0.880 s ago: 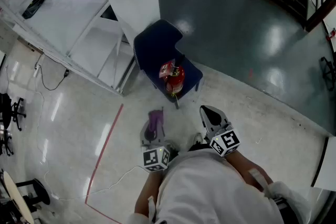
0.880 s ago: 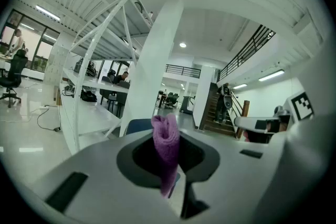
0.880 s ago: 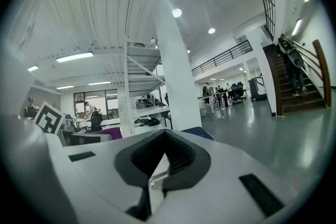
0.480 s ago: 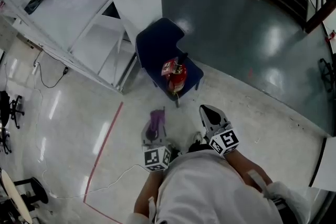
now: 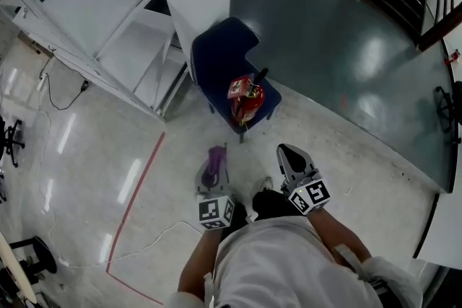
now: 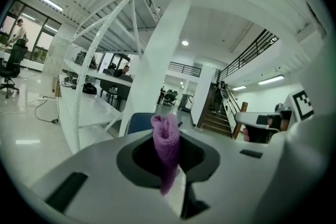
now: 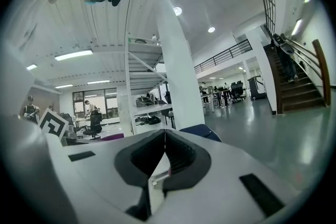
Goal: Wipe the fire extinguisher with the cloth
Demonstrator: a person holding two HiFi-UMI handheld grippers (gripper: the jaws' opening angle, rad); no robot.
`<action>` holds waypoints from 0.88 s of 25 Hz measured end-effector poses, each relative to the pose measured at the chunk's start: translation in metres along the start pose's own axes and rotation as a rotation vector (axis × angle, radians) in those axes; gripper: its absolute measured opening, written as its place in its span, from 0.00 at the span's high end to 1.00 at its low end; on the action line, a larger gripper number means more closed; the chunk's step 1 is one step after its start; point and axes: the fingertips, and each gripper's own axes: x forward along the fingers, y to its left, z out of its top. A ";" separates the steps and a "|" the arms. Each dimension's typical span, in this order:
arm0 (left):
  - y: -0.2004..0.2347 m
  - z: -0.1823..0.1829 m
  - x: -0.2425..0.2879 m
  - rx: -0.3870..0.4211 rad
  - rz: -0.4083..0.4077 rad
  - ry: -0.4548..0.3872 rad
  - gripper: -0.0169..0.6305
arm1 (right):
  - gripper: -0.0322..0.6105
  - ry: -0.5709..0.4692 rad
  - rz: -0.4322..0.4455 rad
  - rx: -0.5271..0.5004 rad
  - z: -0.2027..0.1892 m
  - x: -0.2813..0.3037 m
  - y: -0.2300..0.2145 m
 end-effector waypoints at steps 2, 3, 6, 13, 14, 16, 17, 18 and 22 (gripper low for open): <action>0.007 -0.004 0.008 -0.003 0.009 0.005 0.89 | 0.93 0.014 0.014 -0.008 -0.004 0.010 0.001; 0.010 -0.007 0.012 -0.007 0.017 0.007 0.89 | 0.93 0.022 0.021 -0.008 -0.007 0.016 0.001; 0.024 -0.019 0.026 -0.023 0.044 0.003 0.89 | 0.93 0.043 0.050 -0.010 -0.026 0.042 0.004; 0.040 -0.050 0.068 -0.025 0.100 0.024 0.89 | 0.93 0.089 0.181 -0.072 -0.051 0.091 0.002; 0.045 -0.057 0.077 -0.026 0.103 0.029 0.89 | 0.93 0.096 0.193 -0.073 -0.056 0.097 0.001; 0.057 -0.073 0.097 -0.029 0.107 0.047 0.89 | 0.93 0.120 0.189 -0.061 -0.073 0.110 -0.003; 0.063 -0.084 0.105 -0.036 0.106 0.059 0.89 | 0.93 0.134 0.175 -0.046 -0.082 0.114 -0.006; 0.067 -0.098 0.112 -0.044 0.106 0.074 0.89 | 0.93 0.144 0.158 -0.027 -0.090 0.117 -0.009; 0.089 -0.158 0.147 -0.088 0.108 0.126 0.89 | 0.93 0.165 0.117 0.018 -0.119 0.127 -0.012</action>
